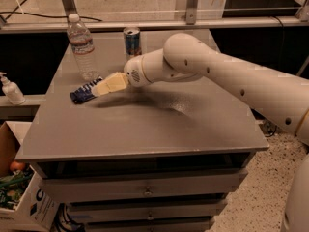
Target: Move rxbar blueberry near water bottle
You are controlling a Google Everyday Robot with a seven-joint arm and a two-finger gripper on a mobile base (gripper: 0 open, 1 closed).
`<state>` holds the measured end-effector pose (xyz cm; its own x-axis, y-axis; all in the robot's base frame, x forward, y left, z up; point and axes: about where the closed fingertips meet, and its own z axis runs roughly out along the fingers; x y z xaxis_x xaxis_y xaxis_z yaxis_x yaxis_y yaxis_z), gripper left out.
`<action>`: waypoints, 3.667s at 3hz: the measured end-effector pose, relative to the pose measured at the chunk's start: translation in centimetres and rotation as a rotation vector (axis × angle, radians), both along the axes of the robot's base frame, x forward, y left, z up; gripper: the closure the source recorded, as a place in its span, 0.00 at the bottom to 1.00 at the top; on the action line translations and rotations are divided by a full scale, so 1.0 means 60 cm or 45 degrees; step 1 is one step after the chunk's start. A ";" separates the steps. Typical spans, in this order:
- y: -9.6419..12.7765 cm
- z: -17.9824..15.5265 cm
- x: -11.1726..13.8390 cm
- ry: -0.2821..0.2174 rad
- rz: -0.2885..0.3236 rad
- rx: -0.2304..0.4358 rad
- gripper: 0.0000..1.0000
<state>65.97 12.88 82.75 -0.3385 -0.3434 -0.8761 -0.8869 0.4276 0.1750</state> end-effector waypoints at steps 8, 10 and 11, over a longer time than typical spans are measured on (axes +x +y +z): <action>0.086 0.172 -0.029 -0.314 0.375 -0.037 0.00; -0.017 0.321 -0.050 -0.530 0.184 -0.289 0.00; -0.073 0.405 -0.089 -0.642 0.090 -0.399 0.00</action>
Offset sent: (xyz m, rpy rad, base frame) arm -0.0117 0.0316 0.0131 0.1239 0.0132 0.1573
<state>60.63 8.49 107.03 0.1259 -0.6180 -0.7761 -0.8559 0.3279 -0.4000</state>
